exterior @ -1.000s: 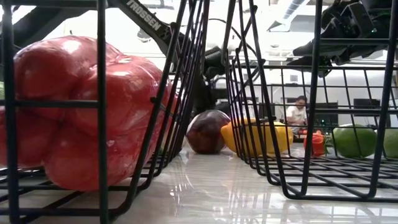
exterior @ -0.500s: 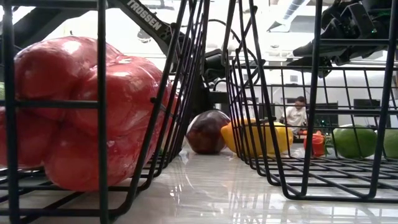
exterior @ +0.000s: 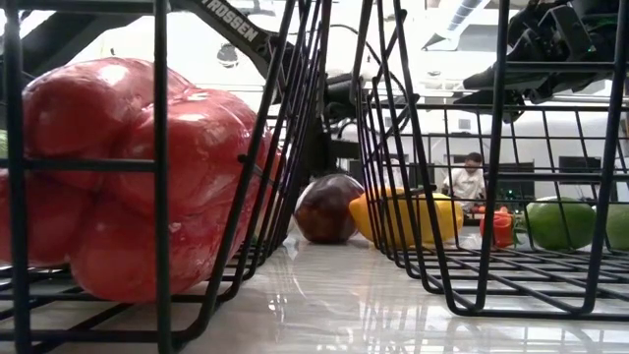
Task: Sort produce into baskets
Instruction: Put the red chili pepper into the left black wire basket
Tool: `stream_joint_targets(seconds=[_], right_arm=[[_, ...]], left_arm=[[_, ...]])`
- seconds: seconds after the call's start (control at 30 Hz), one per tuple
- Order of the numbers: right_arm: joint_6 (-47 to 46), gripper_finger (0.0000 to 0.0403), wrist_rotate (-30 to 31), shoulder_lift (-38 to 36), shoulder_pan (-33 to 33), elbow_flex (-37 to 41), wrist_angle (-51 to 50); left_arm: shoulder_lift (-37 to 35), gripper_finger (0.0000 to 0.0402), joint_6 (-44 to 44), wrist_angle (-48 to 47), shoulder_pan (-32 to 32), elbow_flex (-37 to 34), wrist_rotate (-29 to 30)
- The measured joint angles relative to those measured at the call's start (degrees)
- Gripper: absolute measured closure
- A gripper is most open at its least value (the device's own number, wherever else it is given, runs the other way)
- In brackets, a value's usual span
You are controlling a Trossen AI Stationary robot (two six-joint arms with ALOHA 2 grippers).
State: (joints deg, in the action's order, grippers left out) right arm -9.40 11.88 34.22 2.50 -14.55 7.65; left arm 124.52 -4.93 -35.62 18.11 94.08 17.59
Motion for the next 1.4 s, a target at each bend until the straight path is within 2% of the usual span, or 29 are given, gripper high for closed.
stream_joint_targets(seconds=[0.13, 0.33, 0.57, 0.8, 0.97, 1.2, 1.3, 1.4], right_arm=[[-0.01, 0.01, 0.0, 0.0, 0.0, 0.0, -0.22], [0.28, 0.01, 0.02, 0.0, 0.0, 0.0, -0.34], [0.28, 0.01, 0.02, -0.07, -0.02, 0.0, -0.27], [-0.64, 0.01, 0.04, -0.06, -0.02, 0.0, -0.34], [-1.25, 0.01, 0.04, -0.06, -0.02, 0.0, -0.31], [-2.33, 0.01, 0.04, -0.04, -0.02, 0.0, -1.7], [-2.33, 0.01, 0.04, -0.04, -0.02, 0.0, -1.8], [-2.32, 0.01, -1.61, -0.06, 0.02, 0.0, -2.47]], left_arm=[[-2.67, 0.0327, 0.21, -4.65, -0.72, 3.19, 1.13], [-11.72, 0.033, 3.0, -8.97, -5.73, 3.81, -1.74], [-22.39, 0.0323, 11.1, -18.13, -16.92, 3.85, -8.16], [-26.64, 0.0322, 21.35, -31.0, -31.16, 3.85, -8.65], [-26.98, 0.0322, 28.58, -35.06, -40.21, 3.85, -3.33], [-26.98, 0.0315, 40.93, -36.19, -47.94, 3.83, 3.13], [-26.98, 0.0289, 45.26, -36.17, -49.78, 3.82, 4.84], [-26.98, 0.0245, 47.45, -36.17, -50.83, 3.81, 5.9]])
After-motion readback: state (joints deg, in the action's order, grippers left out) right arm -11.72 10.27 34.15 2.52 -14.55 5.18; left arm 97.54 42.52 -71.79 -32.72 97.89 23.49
